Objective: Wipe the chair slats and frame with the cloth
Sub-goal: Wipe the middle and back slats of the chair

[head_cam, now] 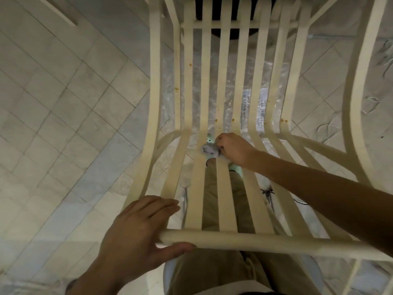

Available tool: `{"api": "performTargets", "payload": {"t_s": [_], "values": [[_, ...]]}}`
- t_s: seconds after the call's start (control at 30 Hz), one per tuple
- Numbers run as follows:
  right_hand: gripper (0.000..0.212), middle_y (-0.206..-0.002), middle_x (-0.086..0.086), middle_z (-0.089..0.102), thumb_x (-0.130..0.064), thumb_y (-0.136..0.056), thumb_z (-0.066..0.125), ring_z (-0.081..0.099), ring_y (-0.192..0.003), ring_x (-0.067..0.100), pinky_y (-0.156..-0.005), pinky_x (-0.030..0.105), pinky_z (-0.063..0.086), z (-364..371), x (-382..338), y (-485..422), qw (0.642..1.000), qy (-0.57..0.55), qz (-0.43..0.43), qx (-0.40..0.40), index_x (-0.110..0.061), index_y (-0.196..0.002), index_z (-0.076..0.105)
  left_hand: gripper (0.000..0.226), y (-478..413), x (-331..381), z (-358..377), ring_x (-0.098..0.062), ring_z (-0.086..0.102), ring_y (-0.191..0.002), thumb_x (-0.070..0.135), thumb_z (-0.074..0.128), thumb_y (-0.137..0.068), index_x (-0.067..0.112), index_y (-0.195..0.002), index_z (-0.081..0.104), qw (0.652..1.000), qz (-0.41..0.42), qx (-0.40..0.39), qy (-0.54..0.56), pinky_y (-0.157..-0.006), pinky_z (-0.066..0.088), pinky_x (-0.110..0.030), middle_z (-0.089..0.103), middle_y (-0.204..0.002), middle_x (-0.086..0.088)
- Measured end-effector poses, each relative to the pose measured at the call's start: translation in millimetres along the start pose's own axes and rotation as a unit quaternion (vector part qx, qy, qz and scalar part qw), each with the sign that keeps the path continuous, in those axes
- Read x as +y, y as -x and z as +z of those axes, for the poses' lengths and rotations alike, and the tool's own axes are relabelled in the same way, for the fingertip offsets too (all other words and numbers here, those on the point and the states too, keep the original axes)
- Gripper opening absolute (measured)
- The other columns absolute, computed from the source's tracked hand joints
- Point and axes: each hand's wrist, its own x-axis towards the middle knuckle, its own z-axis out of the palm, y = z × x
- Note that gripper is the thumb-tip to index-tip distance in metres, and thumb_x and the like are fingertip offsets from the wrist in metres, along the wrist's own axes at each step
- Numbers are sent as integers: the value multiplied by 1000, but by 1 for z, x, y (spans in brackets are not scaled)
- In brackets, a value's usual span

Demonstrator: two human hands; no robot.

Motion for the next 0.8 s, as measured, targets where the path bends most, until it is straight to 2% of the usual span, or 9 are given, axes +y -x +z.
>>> {"api": "performTargets", "payload": {"t_s": [0.13, 0.27, 0.33, 0.4, 0.47, 0.6, 0.7, 0.8], "values": [[18, -106, 19, 64, -10, -93, 55, 64, -96, 33, -78, 33, 48, 5, -5, -33, 997, 28, 75, 0, -1, -104, 67, 70, -1, 1, -2, -10, 66, -97, 81, 52, -73, 24, -107, 72, 1000, -2, -1, 11, -77, 59, -33, 69, -111, 14], [19, -103, 17, 65, -9, -92, 54, 65, -94, 32, -78, 33, 48, 4, -12, -21, 997, 21, 70, 8, -3, -104, 67, 69, -2, 1, -2, -9, 66, -95, 81, 52, -73, 23, -106, 73, 1000, 4, -3, 8, -77, 59, -32, 70, -110, 14], [21, -98, 17, 68, -8, -89, 57, 66, -91, 30, -78, 31, 48, -2, -15, 5, 999, -20, 39, -6, -5, -104, 71, 69, -1, 1, -1, -9, 66, -95, 81, 51, -73, 24, -105, 73, 1000, 5, -5, 5, -77, 58, -31, 70, -110, 14], [22, -95, 13, 69, -8, -86, 60, 66, -86, 28, -80, 36, 52, -9, -21, 41, 998, -55, -13, 4, -10, -104, 73, 69, 0, 1, -1, -9, 66, -94, 82, 49, -74, 24, -105, 73, 1000, 2, -10, 3, -76, 59, -32, 71, -108, 14], [23, -98, 6, 70, -12, -88, 60, 64, -86, 20, -80, 38, 52, -14, -33, 81, 995, -77, -56, 11, -15, -107, 72, 70, -1, 1, -2, -8, 66, -93, 82, 48, -74, 25, -104, 73, 1000, -1, -13, 3, -75, 59, -31, 71, -107, 14], [34, -119, -5, 66, -12, -90, 57, 59, -107, 8, -98, 29, 47, -24, -61, 146, 988, -95, -121, 2, -24, -122, 66, 72, -2, 2, -2, -9, 67, -90, 83, 47, -73, 25, -107, 72, 1000, -2, -7, 8, -73, 59, -32, 71, -107, 13], [37, -130, -16, 61, -17, -93, 57, 53, -117, -6, -108, 23, 39, -30, -82, 178, 975, -167, -148, -19, -29, -128, 60, 79, -2, 3, -3, -8, 66, -94, 83, 46, -72, 26, -125, 58, 999, -5, 7, 33, -75, 56, -28, 68, -116, 11], [36, -135, -11, 58, -14, -94, 55, 50, -124, -4, -110, 20, 37, -27, -107, 183, 950, -222, -218, -12, -24, -129, 60, 83, -2, 1, -1, -4, 57, -107, 80, 46, -74, 25, -136, 43, 997, 2, 36, 61, -80, 51, -22, 61, -125, 9]]}}
